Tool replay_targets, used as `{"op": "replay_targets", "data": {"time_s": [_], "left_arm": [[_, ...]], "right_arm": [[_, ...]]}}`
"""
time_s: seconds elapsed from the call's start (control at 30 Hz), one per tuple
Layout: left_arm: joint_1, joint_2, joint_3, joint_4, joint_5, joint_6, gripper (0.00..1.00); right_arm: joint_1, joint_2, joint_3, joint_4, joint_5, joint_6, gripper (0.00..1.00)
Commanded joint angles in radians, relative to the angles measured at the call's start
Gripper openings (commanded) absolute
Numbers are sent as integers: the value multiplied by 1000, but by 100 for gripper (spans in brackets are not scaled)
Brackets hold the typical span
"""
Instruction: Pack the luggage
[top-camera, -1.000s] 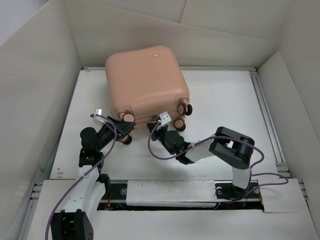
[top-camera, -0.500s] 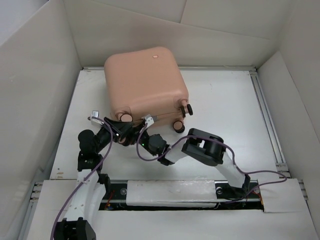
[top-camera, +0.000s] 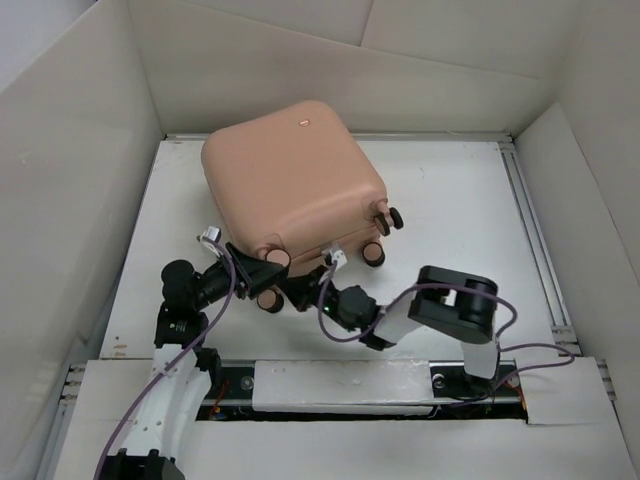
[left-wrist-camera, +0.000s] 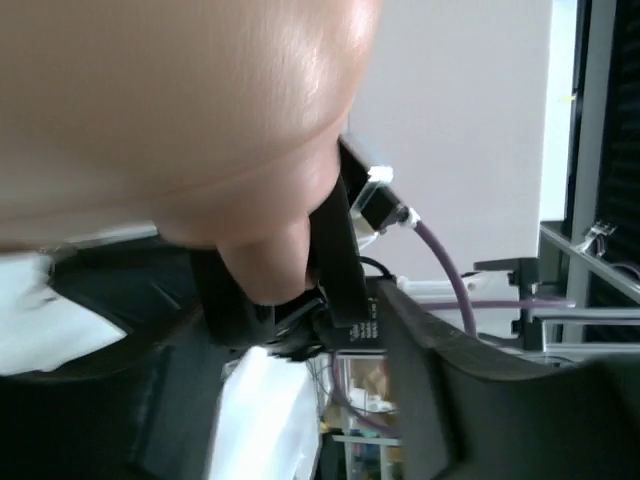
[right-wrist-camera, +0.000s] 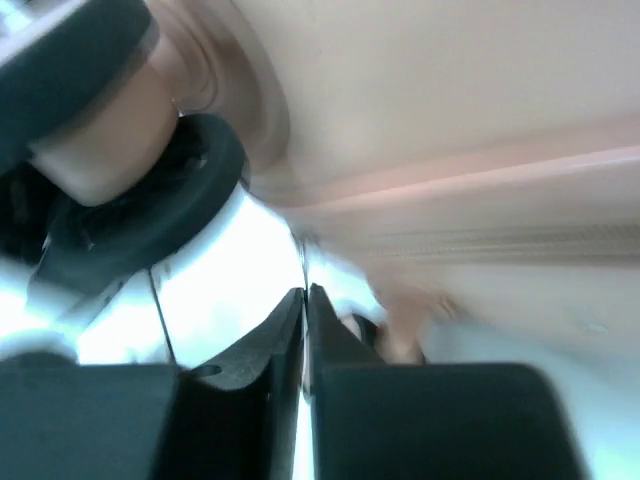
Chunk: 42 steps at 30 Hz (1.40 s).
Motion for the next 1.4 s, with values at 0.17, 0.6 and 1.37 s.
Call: {"op": "replay_targets", "data": {"time_s": [0.17,0.6,1.37], "left_arm": [[23,19,215,355,14,118,100],[23,-66,387,-302,-322,560,100],[23,-291,475,-570,-633,637,65]], "right_arm": [[-19,-331,-377,103,-142,10,69],[56,-772,67,-1050,175,-205,84],[12,-253,652,-1293,16,-228,100]]}}
